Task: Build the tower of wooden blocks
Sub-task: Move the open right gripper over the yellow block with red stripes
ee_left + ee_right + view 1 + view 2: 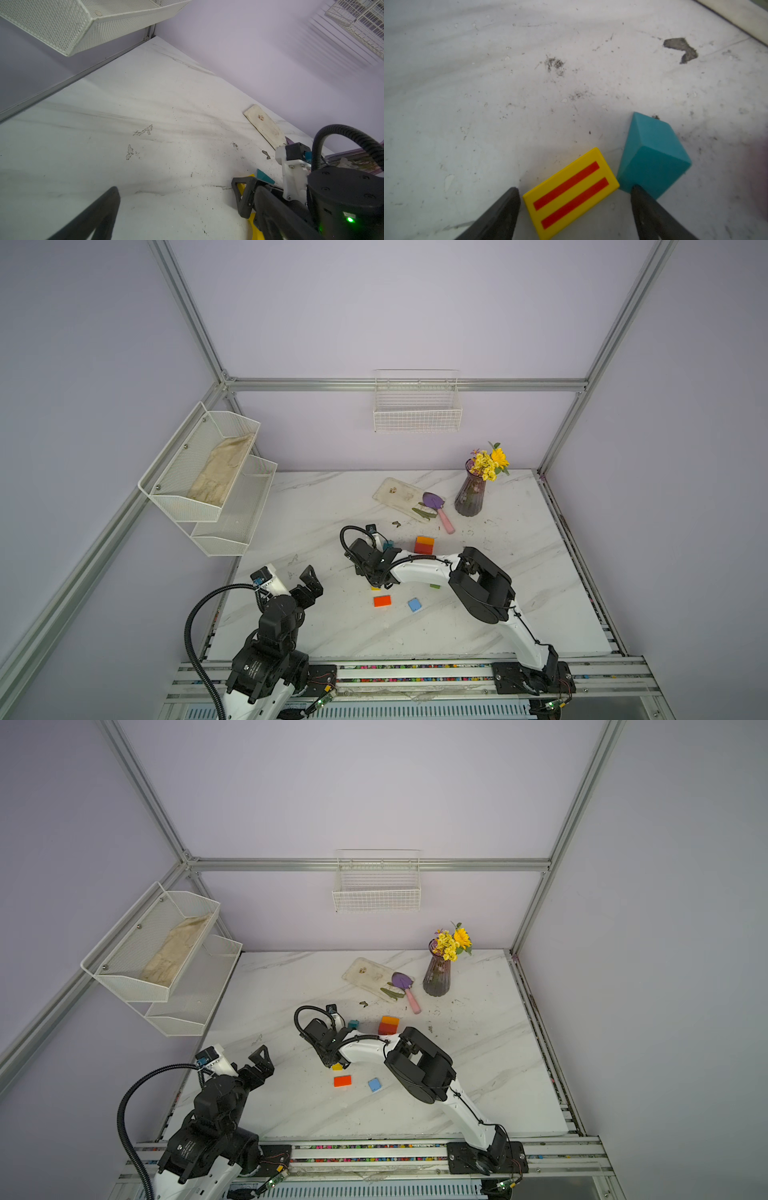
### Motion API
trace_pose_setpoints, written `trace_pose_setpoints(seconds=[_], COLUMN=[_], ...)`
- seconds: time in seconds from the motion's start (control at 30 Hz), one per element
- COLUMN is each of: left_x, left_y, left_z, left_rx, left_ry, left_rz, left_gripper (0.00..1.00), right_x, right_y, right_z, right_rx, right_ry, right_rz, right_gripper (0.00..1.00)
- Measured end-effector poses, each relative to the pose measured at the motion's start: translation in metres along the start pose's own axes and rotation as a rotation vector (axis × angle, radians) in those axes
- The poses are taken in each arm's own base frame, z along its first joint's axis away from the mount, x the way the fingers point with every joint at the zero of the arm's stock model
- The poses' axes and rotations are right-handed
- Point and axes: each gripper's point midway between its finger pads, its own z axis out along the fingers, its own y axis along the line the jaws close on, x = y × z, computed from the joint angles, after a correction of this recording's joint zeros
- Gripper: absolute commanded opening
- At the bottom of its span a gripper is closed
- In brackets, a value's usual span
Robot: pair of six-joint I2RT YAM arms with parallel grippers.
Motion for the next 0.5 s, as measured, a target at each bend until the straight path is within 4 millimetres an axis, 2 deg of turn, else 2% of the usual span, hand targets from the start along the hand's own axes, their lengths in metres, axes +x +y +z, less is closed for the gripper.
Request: trace_pose_setpoints(seconds=[0.33, 0.5], left_x=[0.000, 0.000], left_y=[0.000, 0.000], left_z=[0.000, 0.000], left_rx=[0.001, 0.002], left_ry=[0.000, -0.001], left_rz=[0.000, -0.001], left_gripper=[1.00, 1.00], right_x=[-0.011, -0.015], right_y=[0.015, 0.020], right_z=[0.011, 0.015], right_rx=[-0.032, -0.039], right_ry=[-0.008, -0.017], right_rz=[-0.038, -0.061], right_gripper=[0.91, 0.97])
